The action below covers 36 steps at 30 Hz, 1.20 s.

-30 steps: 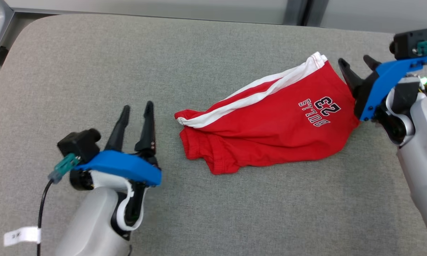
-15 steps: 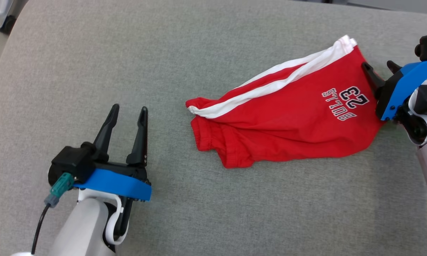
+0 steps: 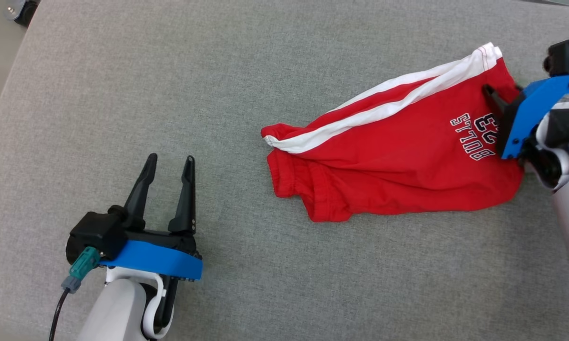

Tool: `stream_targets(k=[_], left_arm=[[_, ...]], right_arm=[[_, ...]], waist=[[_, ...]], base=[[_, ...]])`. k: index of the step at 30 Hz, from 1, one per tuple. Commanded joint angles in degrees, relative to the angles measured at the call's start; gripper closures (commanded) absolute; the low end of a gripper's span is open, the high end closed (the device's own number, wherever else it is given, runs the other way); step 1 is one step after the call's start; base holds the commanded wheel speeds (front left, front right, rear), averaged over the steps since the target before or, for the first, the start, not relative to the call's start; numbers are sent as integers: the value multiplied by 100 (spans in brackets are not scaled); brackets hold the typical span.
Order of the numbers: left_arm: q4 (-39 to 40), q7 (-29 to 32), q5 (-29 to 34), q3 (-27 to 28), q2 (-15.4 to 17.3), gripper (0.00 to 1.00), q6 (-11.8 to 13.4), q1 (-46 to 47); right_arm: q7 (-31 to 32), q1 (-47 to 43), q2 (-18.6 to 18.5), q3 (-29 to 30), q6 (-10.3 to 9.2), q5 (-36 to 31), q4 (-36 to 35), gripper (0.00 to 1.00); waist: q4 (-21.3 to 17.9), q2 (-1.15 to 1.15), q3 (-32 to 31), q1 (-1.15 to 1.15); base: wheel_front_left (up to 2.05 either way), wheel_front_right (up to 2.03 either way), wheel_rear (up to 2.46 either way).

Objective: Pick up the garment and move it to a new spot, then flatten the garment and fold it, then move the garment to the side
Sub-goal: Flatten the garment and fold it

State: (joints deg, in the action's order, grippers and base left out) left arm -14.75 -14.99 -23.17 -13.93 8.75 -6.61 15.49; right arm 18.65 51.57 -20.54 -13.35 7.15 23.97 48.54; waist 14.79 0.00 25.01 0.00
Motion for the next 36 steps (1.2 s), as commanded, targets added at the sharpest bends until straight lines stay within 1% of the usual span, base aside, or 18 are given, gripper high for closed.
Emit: stream_targets(k=[1,5,11,13,16,20,22,26,27,33,36], left_arm=[[-8,-24,35,22,0,0,-35,-11],[-40,-25,60,95,-32,0,-53,-29],[-117,-24,95,121,-56,0,-72,-141],[-147,-24,102,105,-60,0,-79,-155],[-192,-25,102,83,-57,0,-86,-265],[-209,-25,105,57,-45,0,-92,-361],[-212,-25,115,39,-40,0,-93,-398],[-247,-25,133,-42,-26,0,-92,-463],[-247,-25,133,-42,-26,0,-92,-463],[-263,-25,155,-155,3,0,-96,-379],[-270,-25,167,-241,-13,0,-97,-331]], right_arm=[[42,-308,146,-159,62,22,57,100],[-237,-369,-101,-185,36,-1,-196,100],[-409,-610,-381,112,36,-233,-440,100],[-446,-718,-504,311,36,-359,-510,100],[-422,-903,-576,626,36,-610,-610,100],[-267,-1097,-535,1053,36,-982,-753,100],[-126,-1141,-398,1248,36,-1152,-848,100],[448,-1200,68,1395,37,-1463,-1116,100],[448,-1200,68,1395,37,-1463,-1116,100],[1142,-1084,871,955,36,-1836,-1777,100],[1331,-998,1264,711,37,-1946,-1894,100]], waist=[[-54,0,-50,0],[-195,0,-245,0],[-447,0,-594,0],[-499,0,-699,0],[-558,0,-867,0],[-561,0,-1041,0],[-541,0,-1105,0],[-494,0,-1198,0],[-494,0,-1198,0],[-376,0,-1204,0],[-295,0,-1151,0]], base=[[0,0,0],[0,0,0],[0,0,0],[0,0,0],[0,0,0],[0,0,0],[0,0,0],[0,0,0],[0,0,0],[0,0,0],[0,0,0]])
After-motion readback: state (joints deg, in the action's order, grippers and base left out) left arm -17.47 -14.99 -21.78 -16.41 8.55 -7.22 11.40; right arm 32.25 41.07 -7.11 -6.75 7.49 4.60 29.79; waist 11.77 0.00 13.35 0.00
